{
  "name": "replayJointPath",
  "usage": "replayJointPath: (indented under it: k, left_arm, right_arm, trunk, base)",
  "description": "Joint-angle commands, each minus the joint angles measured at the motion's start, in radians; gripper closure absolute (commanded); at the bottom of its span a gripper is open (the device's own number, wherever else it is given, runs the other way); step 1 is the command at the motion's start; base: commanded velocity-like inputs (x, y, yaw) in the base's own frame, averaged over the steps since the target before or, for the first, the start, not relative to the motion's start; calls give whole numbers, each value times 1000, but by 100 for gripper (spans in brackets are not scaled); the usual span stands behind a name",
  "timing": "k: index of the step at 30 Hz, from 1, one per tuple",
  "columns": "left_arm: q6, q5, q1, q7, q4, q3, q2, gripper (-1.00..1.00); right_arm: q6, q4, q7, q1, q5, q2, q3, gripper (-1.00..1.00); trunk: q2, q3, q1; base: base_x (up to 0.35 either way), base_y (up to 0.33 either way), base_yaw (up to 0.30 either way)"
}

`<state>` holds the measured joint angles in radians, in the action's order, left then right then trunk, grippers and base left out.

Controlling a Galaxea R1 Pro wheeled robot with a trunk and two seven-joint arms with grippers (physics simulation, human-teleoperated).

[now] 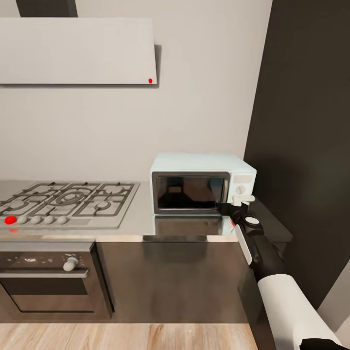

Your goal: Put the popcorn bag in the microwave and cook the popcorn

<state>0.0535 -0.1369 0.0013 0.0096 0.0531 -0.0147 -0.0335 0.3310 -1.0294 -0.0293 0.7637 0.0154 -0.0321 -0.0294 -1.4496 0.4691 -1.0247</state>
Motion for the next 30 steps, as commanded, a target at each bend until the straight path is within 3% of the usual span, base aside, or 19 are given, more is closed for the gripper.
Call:
replayJointPath:
  k: [1,22,23,30]
  left_arm:
    - [2,-7,0,1,1,-1,0,-100]
    - [2,-7,0,0,1,0,0,-100]
    - [2,-7,0,0,1,-1,0,-100]
    - [2,-6,0,0,1,-1,0,-100]
  right_arm:
    - [5,-1,-1,0,1,0,-1,-100]
    - [3,0,0,0,1,7,-1,-100]
    - [3,0,-1,0,1,7,-2,100]
    - [3,0,-3,0,0,2,-1,100]
  trunk:
    - [0,1,0]
    - [0,1,0]
    - [0,1,0]
    - [0,1,0]
  base:
    - [159,0,0]
    - [67,0,0]
    - [0,0,0]
    - [0,0,0]
